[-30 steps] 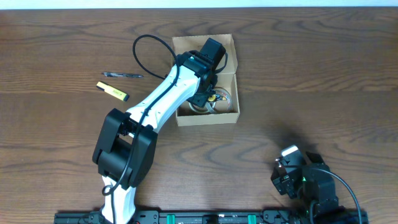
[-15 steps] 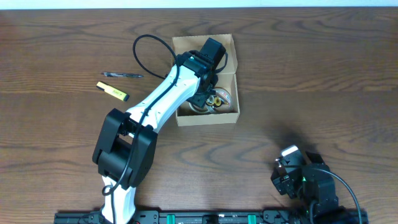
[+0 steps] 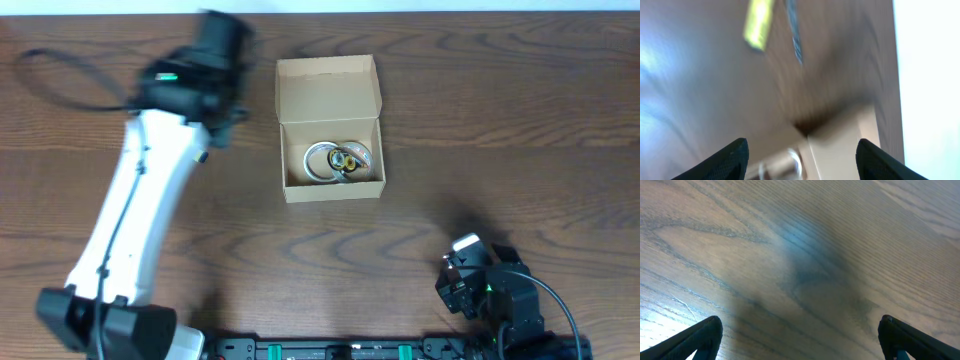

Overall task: Pack container
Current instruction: 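Move the left gripper back to the yellow highlighter and grasp it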

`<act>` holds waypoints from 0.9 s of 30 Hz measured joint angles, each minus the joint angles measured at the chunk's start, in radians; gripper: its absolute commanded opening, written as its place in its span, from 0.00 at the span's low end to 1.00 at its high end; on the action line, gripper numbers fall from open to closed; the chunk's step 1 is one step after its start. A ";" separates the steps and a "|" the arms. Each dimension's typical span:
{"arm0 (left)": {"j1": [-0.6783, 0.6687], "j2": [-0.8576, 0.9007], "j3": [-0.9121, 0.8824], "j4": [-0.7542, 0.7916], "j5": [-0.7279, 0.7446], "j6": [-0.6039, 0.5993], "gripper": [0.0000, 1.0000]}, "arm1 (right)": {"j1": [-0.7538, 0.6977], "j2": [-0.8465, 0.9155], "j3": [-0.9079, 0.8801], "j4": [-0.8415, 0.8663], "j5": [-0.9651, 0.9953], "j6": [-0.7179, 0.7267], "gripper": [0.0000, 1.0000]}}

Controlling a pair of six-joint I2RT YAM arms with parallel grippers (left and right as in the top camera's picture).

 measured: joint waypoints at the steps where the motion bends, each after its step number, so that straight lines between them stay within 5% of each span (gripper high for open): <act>1: 0.034 -0.003 0.000 -0.023 -0.007 0.001 0.70 | 0.000 0.000 0.000 0.000 0.000 0.000 0.99; 9: 0.303 0.094 -0.005 -0.095 0.047 0.055 0.68 | 0.000 0.000 0.000 0.000 0.000 0.000 0.99; 17: 0.325 0.372 -0.010 0.035 0.158 0.135 0.68 | 0.000 0.000 0.000 0.000 0.000 0.000 0.99; 27: 0.366 0.413 -0.164 0.267 0.295 0.166 0.65 | 0.000 0.000 0.000 0.000 0.000 0.000 0.99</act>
